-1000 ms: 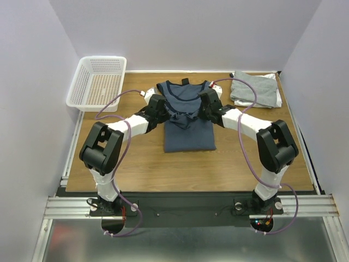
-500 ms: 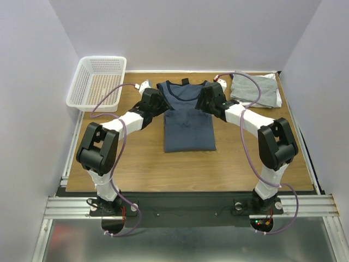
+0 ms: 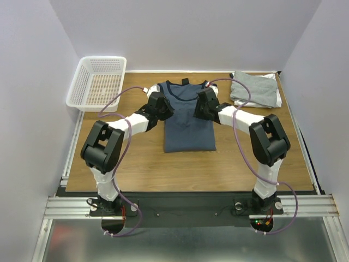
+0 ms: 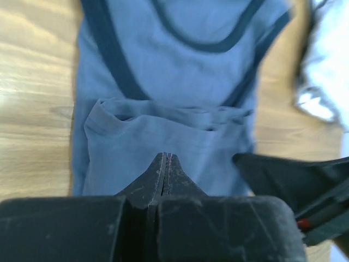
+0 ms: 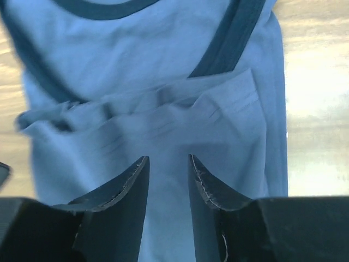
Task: Fold and stack the tank tops
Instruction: Fold the tank top
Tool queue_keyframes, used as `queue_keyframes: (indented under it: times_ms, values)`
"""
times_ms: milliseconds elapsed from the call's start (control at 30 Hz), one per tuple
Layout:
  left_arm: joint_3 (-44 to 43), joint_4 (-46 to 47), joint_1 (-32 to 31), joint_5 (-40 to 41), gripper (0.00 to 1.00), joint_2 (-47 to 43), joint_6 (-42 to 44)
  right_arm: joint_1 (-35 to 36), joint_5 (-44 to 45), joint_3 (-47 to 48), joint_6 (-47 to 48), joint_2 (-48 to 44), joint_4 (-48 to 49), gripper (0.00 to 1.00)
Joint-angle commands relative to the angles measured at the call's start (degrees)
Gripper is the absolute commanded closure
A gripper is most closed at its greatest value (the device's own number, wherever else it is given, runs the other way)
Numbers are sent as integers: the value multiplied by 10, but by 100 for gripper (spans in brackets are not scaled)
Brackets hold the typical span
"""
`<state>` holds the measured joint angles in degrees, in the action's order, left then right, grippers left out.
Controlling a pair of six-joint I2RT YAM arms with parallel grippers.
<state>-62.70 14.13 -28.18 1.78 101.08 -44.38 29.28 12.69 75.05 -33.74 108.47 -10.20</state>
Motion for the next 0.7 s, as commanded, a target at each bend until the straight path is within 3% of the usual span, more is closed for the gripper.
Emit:
queue_keyframes:
  times_ms: [0, 400, 667]
  values:
    - [-50, 8, 1, -34, 100, 52, 19, -26, 8, 51, 16, 34, 6, 60]
    - [-165, -39, 34, -30, 100, 163, 40, -95, -27, 92, 14, 90, -4, 61]
    - [-179, -56, 56, -26, 100, 168, 51, -109, -40, 104, 13, 99, -8, 60]
